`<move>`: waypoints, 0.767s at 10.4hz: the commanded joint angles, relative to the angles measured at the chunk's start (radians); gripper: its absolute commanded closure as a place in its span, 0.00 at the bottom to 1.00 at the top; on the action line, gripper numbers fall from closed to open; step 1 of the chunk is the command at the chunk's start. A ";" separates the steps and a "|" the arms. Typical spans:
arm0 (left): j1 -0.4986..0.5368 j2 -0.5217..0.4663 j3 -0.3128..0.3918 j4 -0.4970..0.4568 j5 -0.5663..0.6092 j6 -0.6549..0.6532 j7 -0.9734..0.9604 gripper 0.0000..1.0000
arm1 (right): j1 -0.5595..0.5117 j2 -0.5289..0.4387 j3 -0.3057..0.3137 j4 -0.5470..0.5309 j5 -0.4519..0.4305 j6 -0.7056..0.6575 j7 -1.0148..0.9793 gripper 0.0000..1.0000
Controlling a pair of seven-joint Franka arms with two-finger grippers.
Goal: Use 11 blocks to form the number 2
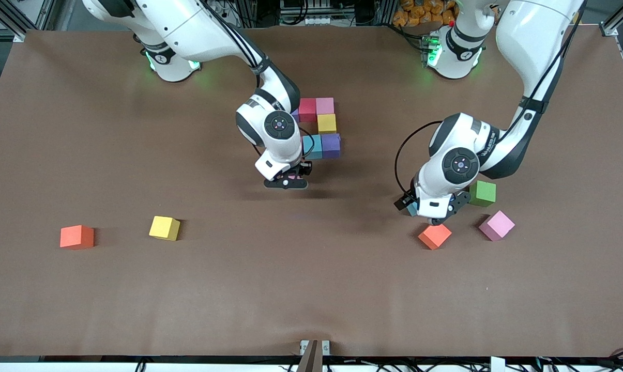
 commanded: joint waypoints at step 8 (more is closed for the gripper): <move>0.051 0.086 0.001 0.011 0.141 0.063 0.006 0.00 | 0.019 -0.063 -0.004 -0.069 -0.007 0.007 0.023 1.00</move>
